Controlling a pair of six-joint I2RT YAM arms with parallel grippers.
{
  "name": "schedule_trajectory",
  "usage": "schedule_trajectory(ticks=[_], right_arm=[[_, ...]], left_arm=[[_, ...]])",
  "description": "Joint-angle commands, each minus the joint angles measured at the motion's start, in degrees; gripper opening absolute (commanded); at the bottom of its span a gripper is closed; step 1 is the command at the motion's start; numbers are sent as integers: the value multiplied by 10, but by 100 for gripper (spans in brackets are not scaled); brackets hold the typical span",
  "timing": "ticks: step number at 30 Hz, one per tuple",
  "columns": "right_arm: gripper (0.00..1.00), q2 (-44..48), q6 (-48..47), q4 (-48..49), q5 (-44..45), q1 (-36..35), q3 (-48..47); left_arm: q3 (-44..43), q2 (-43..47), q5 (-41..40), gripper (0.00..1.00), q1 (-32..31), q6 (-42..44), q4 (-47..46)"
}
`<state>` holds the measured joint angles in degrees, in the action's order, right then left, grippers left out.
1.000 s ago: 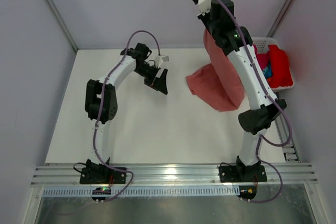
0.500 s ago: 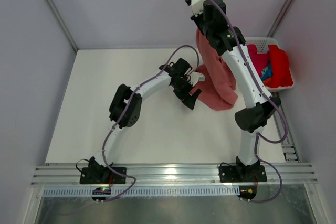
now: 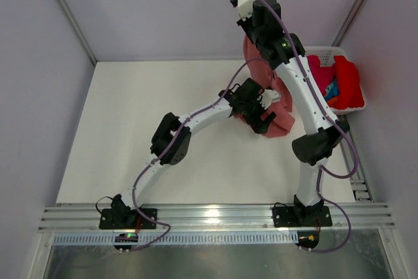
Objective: Fold and stack the t-shirts
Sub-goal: Flatten the tshirt out
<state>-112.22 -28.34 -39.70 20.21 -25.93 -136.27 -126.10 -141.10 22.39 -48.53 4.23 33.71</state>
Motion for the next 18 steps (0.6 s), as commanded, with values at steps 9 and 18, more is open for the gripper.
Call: schedule_trajectory(ticks=[9, 18], right_arm=[[3, 24, -6, 43, 12, -3, -1], [3, 29, -6, 42, 15, -3, 2]], left_arm=[[-27, -40, -4, 99, -60, 9, -71], [-8, -47, -20, 99, -75, -2, -96]])
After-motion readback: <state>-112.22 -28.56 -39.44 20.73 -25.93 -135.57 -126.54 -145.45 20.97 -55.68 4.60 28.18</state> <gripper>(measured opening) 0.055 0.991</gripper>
